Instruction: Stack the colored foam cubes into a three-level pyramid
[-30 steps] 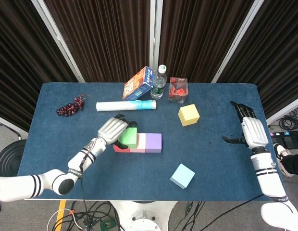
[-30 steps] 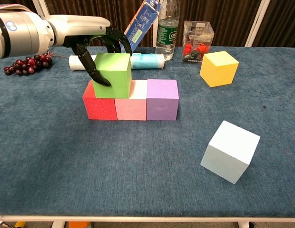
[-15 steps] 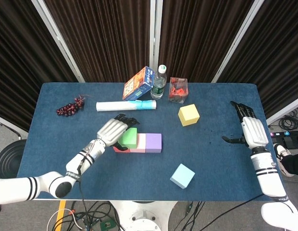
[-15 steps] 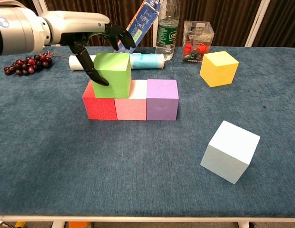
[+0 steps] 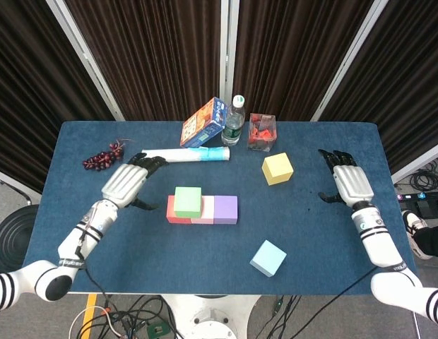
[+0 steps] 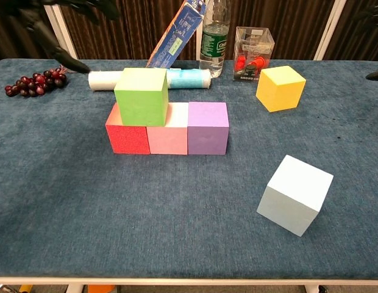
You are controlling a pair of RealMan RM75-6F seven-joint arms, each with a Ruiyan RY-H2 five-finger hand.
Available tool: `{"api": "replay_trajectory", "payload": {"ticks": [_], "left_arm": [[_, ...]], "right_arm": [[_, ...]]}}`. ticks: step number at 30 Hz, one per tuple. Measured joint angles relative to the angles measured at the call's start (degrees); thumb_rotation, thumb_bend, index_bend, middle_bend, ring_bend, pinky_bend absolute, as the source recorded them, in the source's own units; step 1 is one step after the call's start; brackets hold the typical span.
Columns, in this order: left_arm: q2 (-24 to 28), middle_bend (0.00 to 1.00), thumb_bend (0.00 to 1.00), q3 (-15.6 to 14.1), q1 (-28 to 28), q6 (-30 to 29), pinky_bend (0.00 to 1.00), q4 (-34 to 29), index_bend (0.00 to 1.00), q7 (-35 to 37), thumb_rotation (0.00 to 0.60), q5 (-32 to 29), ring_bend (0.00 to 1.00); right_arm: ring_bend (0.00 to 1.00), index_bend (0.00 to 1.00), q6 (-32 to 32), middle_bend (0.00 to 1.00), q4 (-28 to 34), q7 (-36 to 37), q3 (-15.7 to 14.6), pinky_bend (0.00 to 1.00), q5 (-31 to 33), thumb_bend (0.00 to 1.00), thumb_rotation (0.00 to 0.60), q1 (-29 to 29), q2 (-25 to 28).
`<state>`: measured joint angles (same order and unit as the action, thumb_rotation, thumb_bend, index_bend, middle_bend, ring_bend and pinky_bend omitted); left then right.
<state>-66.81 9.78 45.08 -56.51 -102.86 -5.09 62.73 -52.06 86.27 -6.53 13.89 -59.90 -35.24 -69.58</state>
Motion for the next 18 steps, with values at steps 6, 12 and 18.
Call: {"api": "replay_trajectory", "payload": {"ticks": [6,12,18], "left_arm": [[2.95,0.12,0.09,-0.03,-2.66,-0.92,0.09,-0.28,0.17,2.57,0.600,0.06,0.16],[4.04,0.12,0.08,0.24,-3.95,-0.77,0.09,0.26,0.17,4.34,0.600,0.26,0.16],[4.97,0.12,0.08,0.51,-5.28,-0.71,0.09,0.50,0.17,5.86,0.600,0.47,0.16]], "right_arm": [[0.00,0.00,4.01,0.12,-8.04,-8.24,0.17,0.00,3.12,0.00,0.600,-6.77,-5.98],[0.00,0.00,7.50,0.12,-15.01,-13.22,0.15,0.00,7.00,0.00,0.600,-12.04,-11.82],[0.00,0.00,9.56,0.15,-21.06,-15.69,-0.41,0.00,8.36,0.02,0.600,-14.84,-16.11]]}}
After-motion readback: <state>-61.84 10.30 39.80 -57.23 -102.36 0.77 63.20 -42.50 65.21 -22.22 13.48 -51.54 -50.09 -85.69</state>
